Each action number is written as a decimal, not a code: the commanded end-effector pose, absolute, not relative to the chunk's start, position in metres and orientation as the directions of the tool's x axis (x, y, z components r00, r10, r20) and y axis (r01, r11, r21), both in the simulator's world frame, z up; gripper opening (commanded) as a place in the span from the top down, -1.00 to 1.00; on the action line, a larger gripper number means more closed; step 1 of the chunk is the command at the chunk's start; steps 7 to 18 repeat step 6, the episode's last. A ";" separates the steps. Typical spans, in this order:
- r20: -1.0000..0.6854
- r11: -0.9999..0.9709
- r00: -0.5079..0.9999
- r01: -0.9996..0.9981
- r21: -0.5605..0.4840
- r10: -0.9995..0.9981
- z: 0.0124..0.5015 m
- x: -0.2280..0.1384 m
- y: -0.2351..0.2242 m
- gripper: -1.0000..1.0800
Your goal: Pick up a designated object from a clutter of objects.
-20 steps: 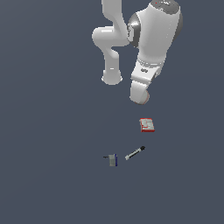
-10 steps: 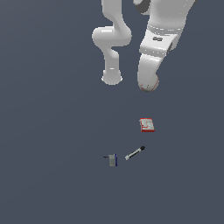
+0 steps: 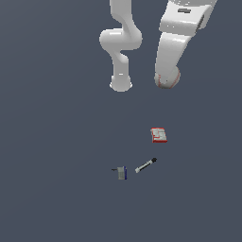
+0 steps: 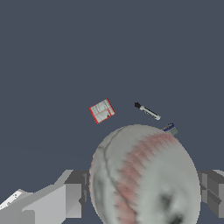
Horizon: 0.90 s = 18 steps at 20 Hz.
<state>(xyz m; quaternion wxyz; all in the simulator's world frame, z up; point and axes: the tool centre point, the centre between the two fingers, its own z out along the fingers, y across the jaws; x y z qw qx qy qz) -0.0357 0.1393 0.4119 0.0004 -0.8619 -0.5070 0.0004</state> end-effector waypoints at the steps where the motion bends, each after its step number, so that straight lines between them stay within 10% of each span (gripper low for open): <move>1: 0.000 -0.486 0.486 0.874 0.000 0.874 0.419 -0.034 0.140 1.00; 18: 0.000 -0.486 0.486 0.874 0.000 0.874 0.424 -0.032 0.140 1.00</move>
